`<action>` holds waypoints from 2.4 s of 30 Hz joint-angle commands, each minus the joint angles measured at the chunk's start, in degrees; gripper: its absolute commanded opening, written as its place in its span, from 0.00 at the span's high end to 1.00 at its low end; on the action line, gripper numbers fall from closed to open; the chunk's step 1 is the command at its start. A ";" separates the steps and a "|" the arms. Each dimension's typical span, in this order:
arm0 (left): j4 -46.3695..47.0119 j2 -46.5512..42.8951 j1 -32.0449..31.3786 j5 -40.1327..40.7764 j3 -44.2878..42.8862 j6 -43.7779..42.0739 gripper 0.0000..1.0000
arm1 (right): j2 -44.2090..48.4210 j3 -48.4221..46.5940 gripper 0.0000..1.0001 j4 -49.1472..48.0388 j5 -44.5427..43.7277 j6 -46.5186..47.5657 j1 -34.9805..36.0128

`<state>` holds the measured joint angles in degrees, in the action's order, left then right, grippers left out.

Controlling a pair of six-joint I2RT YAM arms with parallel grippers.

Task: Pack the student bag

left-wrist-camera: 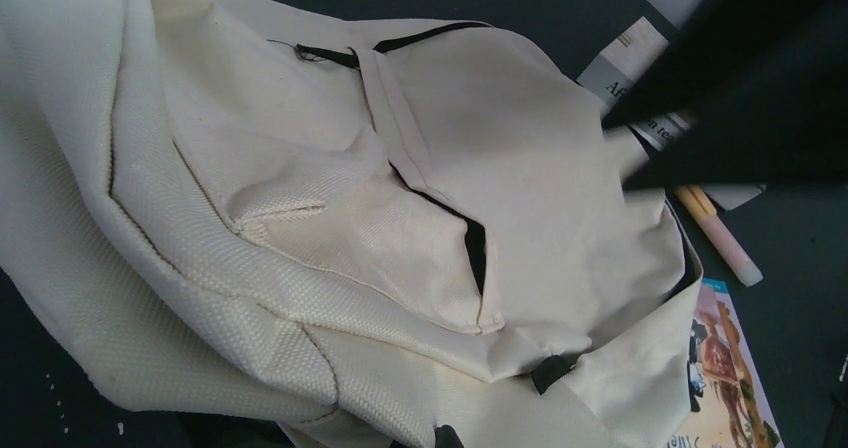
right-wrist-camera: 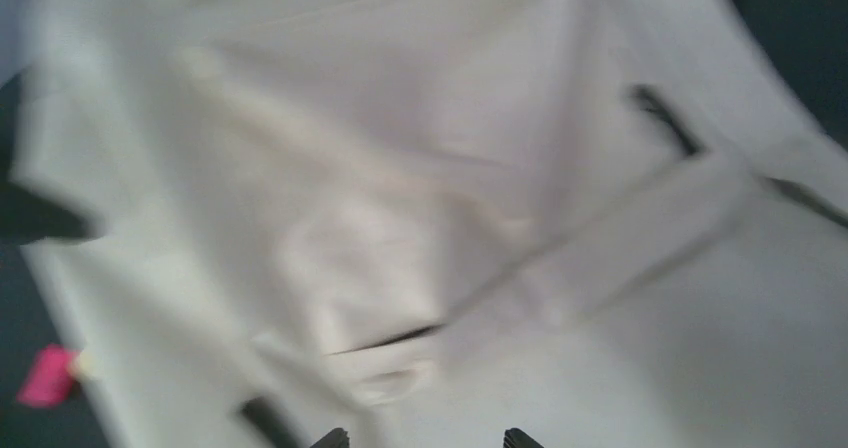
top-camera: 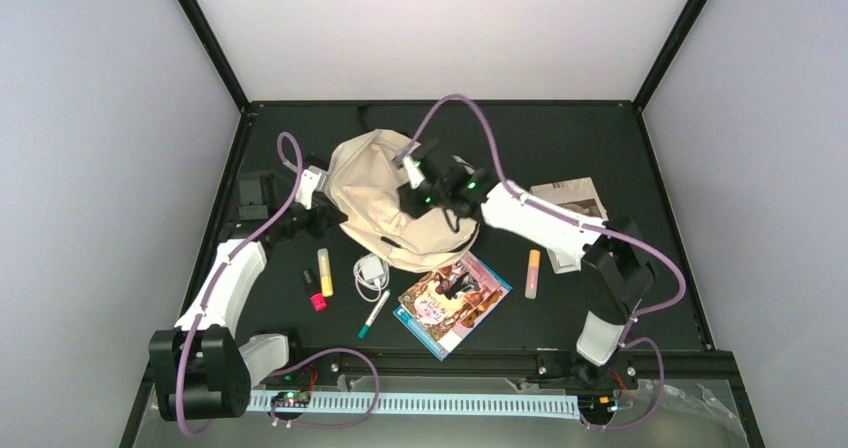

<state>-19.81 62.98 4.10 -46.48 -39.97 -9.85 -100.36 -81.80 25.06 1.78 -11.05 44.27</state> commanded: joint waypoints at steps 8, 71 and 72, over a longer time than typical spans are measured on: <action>3.37 -1.35 -0.34 -2.75 0.06 1.65 0.98 | -2.97 0.09 0.60 -4.20 -5.64 -1.92 13.86; 2.69 -1.88 -0.44 -5.24 0.55 0.01 0.98 | -14.70 -4.38 0.71 -0.83 -10.97 5.57 17.60; 2.72 -1.89 -0.48 -5.58 0.51 0.05 0.98 | -14.99 -4.49 0.71 -0.02 -10.61 5.47 17.27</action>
<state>-19.00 62.65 4.03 -47.46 -38.85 -9.13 -113.60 -85.56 24.38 -11.64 -7.29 61.95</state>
